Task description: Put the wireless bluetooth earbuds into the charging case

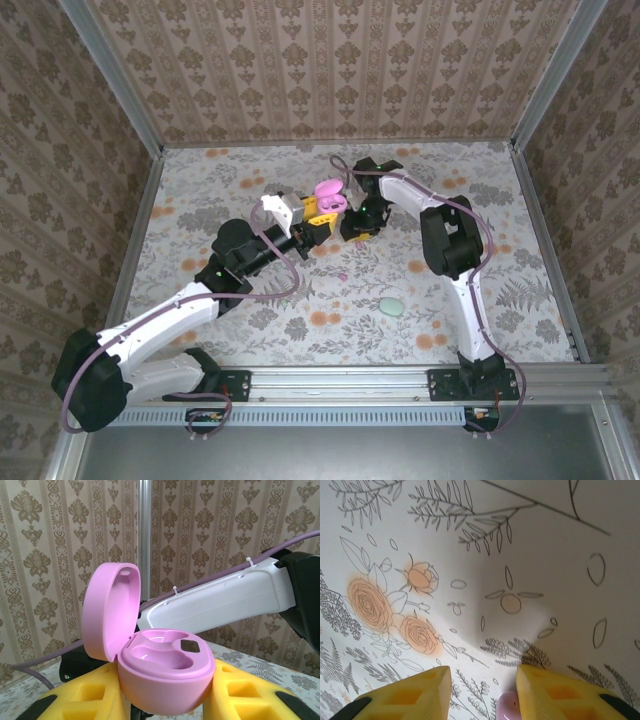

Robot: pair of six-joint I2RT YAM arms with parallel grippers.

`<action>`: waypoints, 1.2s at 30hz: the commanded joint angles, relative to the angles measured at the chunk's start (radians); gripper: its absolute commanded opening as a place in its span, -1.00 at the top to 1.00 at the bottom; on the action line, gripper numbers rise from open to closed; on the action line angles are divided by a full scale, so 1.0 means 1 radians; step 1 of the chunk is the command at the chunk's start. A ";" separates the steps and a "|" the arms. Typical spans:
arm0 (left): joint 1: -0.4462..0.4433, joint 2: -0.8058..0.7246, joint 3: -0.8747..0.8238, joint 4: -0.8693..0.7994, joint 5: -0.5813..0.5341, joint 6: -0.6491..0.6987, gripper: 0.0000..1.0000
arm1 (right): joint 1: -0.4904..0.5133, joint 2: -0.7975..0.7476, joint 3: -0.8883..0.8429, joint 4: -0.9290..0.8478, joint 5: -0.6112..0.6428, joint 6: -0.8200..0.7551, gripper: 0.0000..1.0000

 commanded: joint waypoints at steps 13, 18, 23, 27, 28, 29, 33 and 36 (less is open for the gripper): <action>-0.005 -0.007 0.026 0.017 0.001 0.013 0.32 | -0.034 -0.175 -0.206 0.070 0.031 0.055 0.14; -0.007 -0.003 0.026 0.020 0.003 0.013 0.32 | -0.046 -0.199 -0.239 0.085 0.048 0.053 0.13; -0.006 0.012 0.034 0.025 0.010 0.010 0.32 | -0.056 -0.173 -0.215 0.089 0.032 0.049 0.12; -0.006 0.016 0.036 0.026 0.009 0.007 0.32 | -0.062 -0.160 -0.197 0.109 0.035 0.053 0.09; -0.007 0.016 0.036 0.025 0.009 0.007 0.32 | -0.063 -0.157 -0.190 0.113 0.033 0.056 0.09; -0.007 0.016 0.035 0.024 0.009 0.007 0.32 | -0.063 -0.155 -0.189 0.121 0.026 0.058 0.09; -0.008 0.018 0.034 0.023 0.006 0.008 0.32 | -0.064 -0.121 -0.166 0.126 -0.023 0.065 0.07; -0.007 0.016 0.036 0.024 0.004 0.007 0.32 | -0.060 -0.105 -0.167 0.117 -0.035 0.076 0.08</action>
